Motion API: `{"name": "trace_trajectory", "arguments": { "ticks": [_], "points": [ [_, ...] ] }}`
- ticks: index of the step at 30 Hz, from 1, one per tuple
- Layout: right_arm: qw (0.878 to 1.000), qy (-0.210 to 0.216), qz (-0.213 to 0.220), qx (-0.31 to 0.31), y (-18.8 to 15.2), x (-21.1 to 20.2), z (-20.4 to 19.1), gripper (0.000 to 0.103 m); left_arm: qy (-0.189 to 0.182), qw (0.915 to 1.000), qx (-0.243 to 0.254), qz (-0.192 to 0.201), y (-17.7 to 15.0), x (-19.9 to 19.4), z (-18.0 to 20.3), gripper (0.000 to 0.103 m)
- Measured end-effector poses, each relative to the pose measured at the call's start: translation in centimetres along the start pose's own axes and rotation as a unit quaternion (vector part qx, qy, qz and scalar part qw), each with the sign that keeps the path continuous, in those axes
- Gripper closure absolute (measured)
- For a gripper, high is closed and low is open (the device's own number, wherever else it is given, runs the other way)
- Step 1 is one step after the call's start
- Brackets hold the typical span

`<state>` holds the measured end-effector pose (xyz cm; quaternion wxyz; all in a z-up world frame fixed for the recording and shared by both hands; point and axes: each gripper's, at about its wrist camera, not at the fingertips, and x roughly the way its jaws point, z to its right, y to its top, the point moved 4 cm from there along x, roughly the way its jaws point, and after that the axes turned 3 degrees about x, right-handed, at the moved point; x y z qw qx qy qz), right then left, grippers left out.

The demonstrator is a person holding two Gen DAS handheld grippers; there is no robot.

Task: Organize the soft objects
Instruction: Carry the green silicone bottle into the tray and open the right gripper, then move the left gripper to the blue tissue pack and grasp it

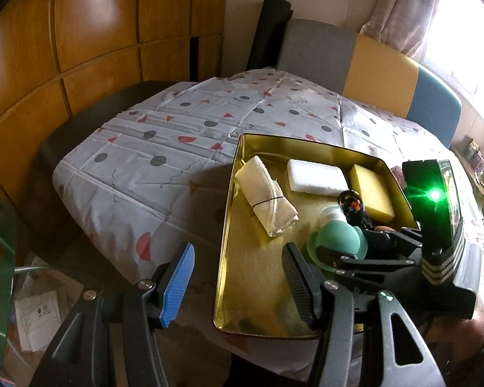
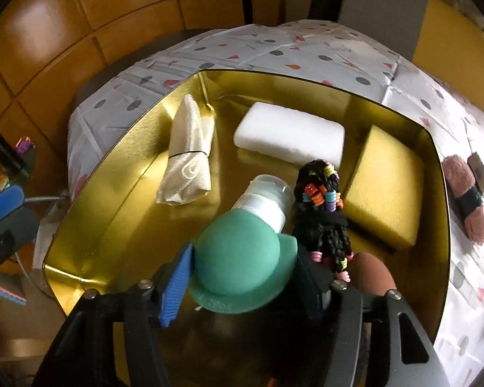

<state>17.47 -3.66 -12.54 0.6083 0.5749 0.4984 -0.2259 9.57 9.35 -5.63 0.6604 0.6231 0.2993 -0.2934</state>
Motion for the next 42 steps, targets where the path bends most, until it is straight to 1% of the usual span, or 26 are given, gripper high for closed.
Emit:
{"name": "trace_trajectory", "arguments": {
  "ticks": [4,10,12,15,19,23,25,28,30,33,34,35,37,40,42],
  "points": [
    [1.000,-0.001,0.007,0.008,-0.1,-0.4,0.4,0.042,0.000,1.0000,0.004,0.000,-0.1,-0.1,0.3,0.046],
    [0.999,0.016,0.028,0.031,0.3,-1.7,0.9,0.041,0.001,1.0000,0.007,-0.002,-0.1,0.0,0.4,0.046],
    [0.998,0.020,0.039,0.039,0.3,-2.6,1.1,0.041,-0.002,1.0000,0.004,-0.001,-0.1,0.0,0.5,0.046],
    [0.997,0.021,0.060,0.051,0.5,-4.0,1.5,0.036,-0.010,0.9999,-0.003,-0.004,-0.1,0.2,0.5,0.046],
    [0.993,0.026,0.086,0.071,0.4,-5.9,2.6,0.035,-0.026,0.9996,-0.009,-0.011,-0.1,0.5,0.8,0.046],
    [0.990,0.018,0.107,0.089,-0.3,-8.1,4.8,0.034,-0.038,0.9991,-0.001,-0.017,0.4,0.7,1.7,0.046],
    [0.988,0.013,0.115,0.100,-0.7,-9.1,6.2,0.032,-0.042,0.9989,0.005,-0.019,0.8,0.8,2.2,0.046],
    [0.984,-0.005,0.127,0.128,-2.0,-10.8,9.8,0.029,-0.059,0.9978,0.025,-0.017,2.0,0.7,4.0,0.046],
    [0.981,-0.019,0.128,0.145,-2.8,-11.6,12.2,0.029,-0.063,0.9967,0.051,-0.009,3.0,0.5,5.6,0.046],
    [0.975,-0.053,0.126,0.173,-4.7,-12.6,16.6,0.028,-0.071,0.9916,0.108,0.002,4.8,0.3,9.2,0.046],
    [0.973,-0.062,0.125,0.183,-5.3,-12.9,17.8,0.028,-0.079,0.9887,0.128,0.007,5.5,0.3,10.7,0.046],
    [0.969,-0.072,0.122,0.200,-6.3,-13.4,19.9,0.028,-0.088,0.9852,0.146,0.008,6.1,0.3,12.1,0.046],
    [0.964,-0.090,0.119,0.221,-7.7,-13.9,22.8,0.028,-0.106,0.9792,0.173,0.009,7.2,0.6,14.6,0.045],
    [0.956,-0.110,0.115,0.248,-9.5,-14.5,26.3,0.028,-0.120,0.9701,0.211,0.004,8.8,1.5,18.3,0.041],
    [0.949,-0.121,0.114,0.268,-10.7,-14.7,28.3,0.028,-0.125,0.9617,0.244,-0.001,9.9,2.6,21.2,0.034]
  ]
}}
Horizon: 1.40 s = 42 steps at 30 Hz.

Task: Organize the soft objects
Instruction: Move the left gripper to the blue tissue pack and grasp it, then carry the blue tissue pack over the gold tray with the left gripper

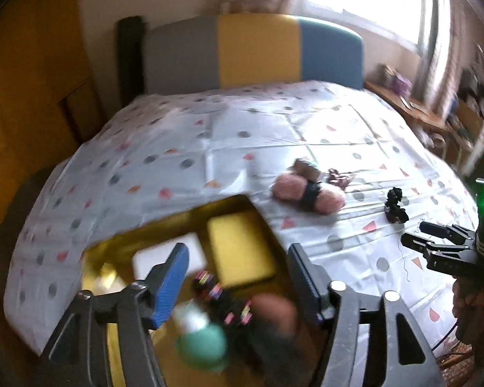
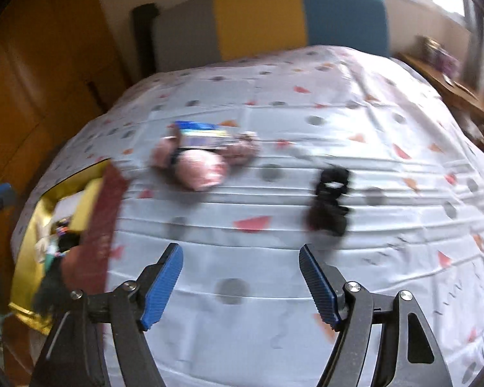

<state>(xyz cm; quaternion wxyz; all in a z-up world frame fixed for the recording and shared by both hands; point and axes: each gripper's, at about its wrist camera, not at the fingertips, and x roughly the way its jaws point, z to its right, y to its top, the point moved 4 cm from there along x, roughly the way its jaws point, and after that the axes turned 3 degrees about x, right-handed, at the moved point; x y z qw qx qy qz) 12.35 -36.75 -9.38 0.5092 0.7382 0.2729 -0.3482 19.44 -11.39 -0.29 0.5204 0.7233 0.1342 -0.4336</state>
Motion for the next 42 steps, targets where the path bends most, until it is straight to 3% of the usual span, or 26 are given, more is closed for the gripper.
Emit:
{"name": "trace_trajectory", "arguments": {
  "ticks": [7,9,18,29,31,32,33,42],
  "points": [
    [0.998,0.002,0.009,0.062,0.7,0.0,3.2,0.027,-0.039,0.9946,0.088,-0.038,5.7,6.7,5.6,0.029],
    [0.997,0.006,0.014,0.074,0.8,-0.3,3.7,0.025,-0.048,0.9909,0.116,-0.050,7.0,8.7,7.2,0.023],
    [0.993,0.023,0.011,0.111,1.0,-0.9,4.5,0.023,-0.043,0.9708,0.218,-0.091,11.4,17.1,12.3,0.021],
    [0.990,0.050,0.002,0.131,1.1,-0.9,4.6,0.021,-0.055,0.9493,0.270,-0.151,12.1,23.7,14.3,0.021],
    [0.990,0.052,0.001,0.134,1.1,-0.9,4.7,0.021,-0.068,0.9452,0.272,-0.168,11.6,24.4,14.5,0.025],
    [0.989,0.052,0.001,0.136,1.1,-0.9,4.7,0.021,-0.071,0.9440,0.270,-0.175,11.3,24.7,14.6,0.038],
    [0.989,0.052,0.001,0.138,1.1,-0.9,4.8,0.021,-0.068,0.9436,0.271,-0.177,11.0,25.0,14.6,0.049],
    [0.990,0.043,-0.002,0.131,1.0,-0.6,4.8,0.021,-0.082,0.9635,0.216,-0.135,10.0,21.6,13.1,0.050]
  ]
}}
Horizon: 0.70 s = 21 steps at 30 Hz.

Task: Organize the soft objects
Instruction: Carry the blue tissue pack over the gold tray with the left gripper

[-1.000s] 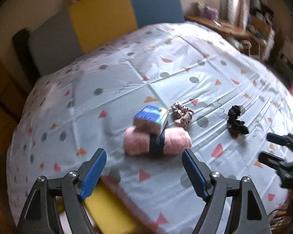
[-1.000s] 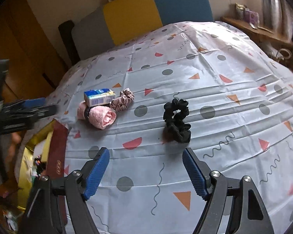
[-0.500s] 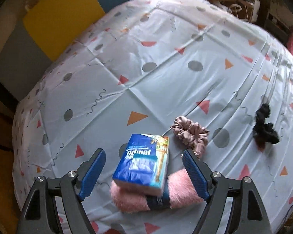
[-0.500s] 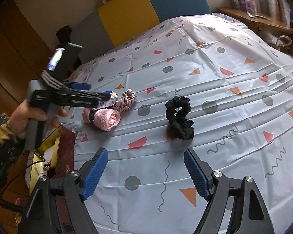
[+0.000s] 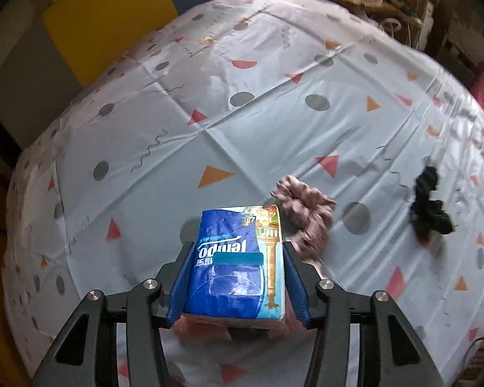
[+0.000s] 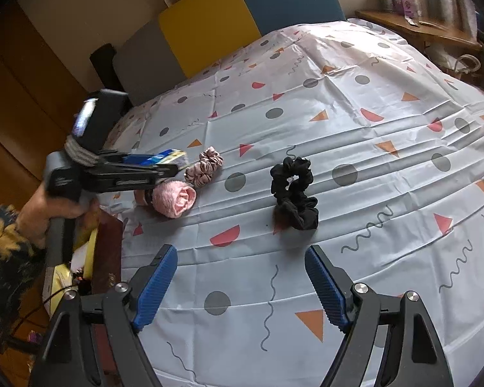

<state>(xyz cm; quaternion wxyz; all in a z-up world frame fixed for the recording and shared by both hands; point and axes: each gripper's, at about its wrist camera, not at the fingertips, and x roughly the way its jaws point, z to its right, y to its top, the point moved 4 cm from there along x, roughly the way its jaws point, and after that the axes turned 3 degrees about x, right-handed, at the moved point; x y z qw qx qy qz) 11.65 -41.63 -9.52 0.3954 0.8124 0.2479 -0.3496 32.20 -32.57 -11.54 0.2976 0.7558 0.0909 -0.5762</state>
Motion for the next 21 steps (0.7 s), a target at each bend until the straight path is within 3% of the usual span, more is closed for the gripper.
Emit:
{"name": "trace_trajectory", "arguments": {
  "ticks": [7,11,16,21],
  "points": [
    [1.000,-0.019,-0.010,-0.010,-0.4,0.7,0.1,0.021,-0.038,0.9945,-0.084,0.049,-4.4,-5.3,0.4,0.050],
    [0.999,-0.035,-0.023,-0.025,-1.0,1.6,0.0,0.021,-0.037,0.9888,-0.119,0.082,-7.0,-9.3,0.5,0.050],
    [0.997,-0.034,-0.035,-0.062,-1.9,2.3,-1.4,0.021,-0.016,0.9781,-0.167,0.124,-11.6,-14.8,0.2,0.050],
    [0.991,-0.012,-0.044,-0.128,-2.3,3.2,-5.1,0.021,0.008,0.9679,-0.198,0.155,-16.3,-18.3,-0.8,0.050]
  ]
}}
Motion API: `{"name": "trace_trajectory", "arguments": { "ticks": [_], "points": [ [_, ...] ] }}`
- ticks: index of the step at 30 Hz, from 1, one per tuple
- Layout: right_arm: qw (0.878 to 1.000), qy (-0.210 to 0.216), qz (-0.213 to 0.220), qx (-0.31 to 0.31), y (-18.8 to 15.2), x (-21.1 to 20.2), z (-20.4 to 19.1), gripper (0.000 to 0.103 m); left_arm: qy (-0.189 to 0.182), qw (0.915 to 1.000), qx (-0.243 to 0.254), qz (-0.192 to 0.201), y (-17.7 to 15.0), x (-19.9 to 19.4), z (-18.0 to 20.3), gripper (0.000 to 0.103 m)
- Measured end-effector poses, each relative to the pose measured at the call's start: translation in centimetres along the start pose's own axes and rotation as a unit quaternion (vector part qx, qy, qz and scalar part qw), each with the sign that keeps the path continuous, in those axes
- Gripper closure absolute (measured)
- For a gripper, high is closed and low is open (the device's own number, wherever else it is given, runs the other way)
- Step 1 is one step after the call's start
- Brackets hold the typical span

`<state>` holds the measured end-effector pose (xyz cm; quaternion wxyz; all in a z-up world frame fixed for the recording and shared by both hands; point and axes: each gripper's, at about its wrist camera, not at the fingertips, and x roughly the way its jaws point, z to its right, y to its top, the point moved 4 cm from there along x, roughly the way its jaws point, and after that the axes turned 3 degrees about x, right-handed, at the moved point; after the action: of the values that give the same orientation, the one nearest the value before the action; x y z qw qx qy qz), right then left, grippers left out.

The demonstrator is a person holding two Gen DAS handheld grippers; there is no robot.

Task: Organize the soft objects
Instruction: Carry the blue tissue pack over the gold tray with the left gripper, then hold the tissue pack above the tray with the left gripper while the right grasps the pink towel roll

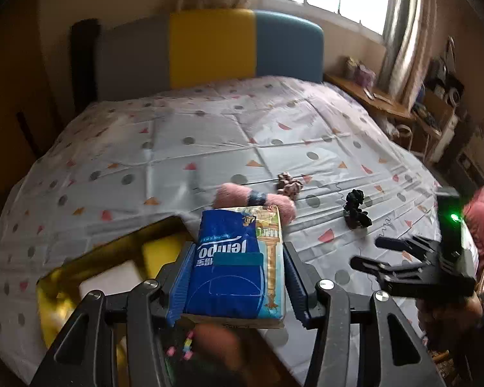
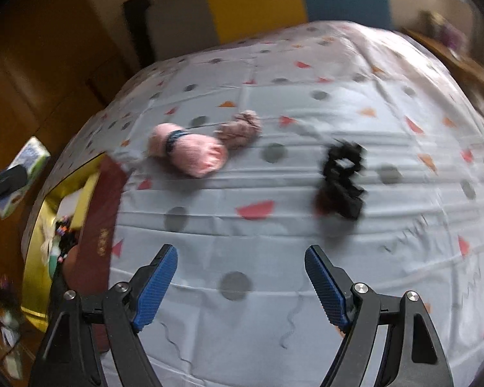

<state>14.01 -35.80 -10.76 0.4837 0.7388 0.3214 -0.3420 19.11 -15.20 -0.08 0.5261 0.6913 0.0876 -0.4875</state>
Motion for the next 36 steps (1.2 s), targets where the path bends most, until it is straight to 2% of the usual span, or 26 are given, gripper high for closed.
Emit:
{"name": "trace_trajectory", "arguments": {
  "ticks": [5,10,13,18,20,22,23,24,30,36],
  "points": [
    [0.999,0.003,0.007,-0.050,2.7,1.5,-3.3,0.021,0.020,0.9989,-0.042,0.008,-3.2,-2.2,-2.8,0.050],
    [0.992,-0.015,0.003,-0.123,6.7,4.5,-6.7,0.022,0.030,0.9963,-0.081,0.006,-6.3,-3.4,-5.2,0.050],
    [0.982,-0.041,-0.016,-0.186,8.6,7.5,-8.9,0.024,0.041,0.9943,-0.098,0.006,-7.8,-3.8,-6.4,0.050],
    [0.963,-0.081,-0.054,-0.250,9.6,11.9,-10.4,0.027,0.052,0.9902,-0.129,0.007,-9.6,-4.5,-8.4,0.050],
    [0.958,-0.094,-0.071,-0.262,9.3,13.5,-10.5,0.035,0.055,0.9888,-0.138,0.007,-10.1,-4.7,-9.0,0.050],
    [0.955,-0.107,-0.085,-0.265,9.0,14.7,-10.4,0.050,0.058,0.9871,-0.149,0.005,-10.6,-4.7,-9.7,0.050],
    [0.958,-0.102,-0.075,-0.259,9.1,14.5,-10.5,0.061,0.058,0.9865,-0.153,0.004,-10.8,-4.8,-9.9,0.050],
    [0.960,-0.101,-0.073,-0.253,9.2,14.0,-10.3,0.062,0.059,0.9858,-0.157,0.004,-11.0,-4.8,-10.1,0.050],
    [0.973,-0.059,-0.054,-0.214,8.1,9.4,-10.4,0.062,0.059,0.9836,-0.170,0.006,-11.9,-4.9,-10.2,0.050],
    [0.980,-0.037,-0.075,-0.179,4.0,5.3,-8.6,0.061,0.056,0.9834,-0.172,0.016,-12.3,-5.6,-9.4,0.050]
  ]
}}
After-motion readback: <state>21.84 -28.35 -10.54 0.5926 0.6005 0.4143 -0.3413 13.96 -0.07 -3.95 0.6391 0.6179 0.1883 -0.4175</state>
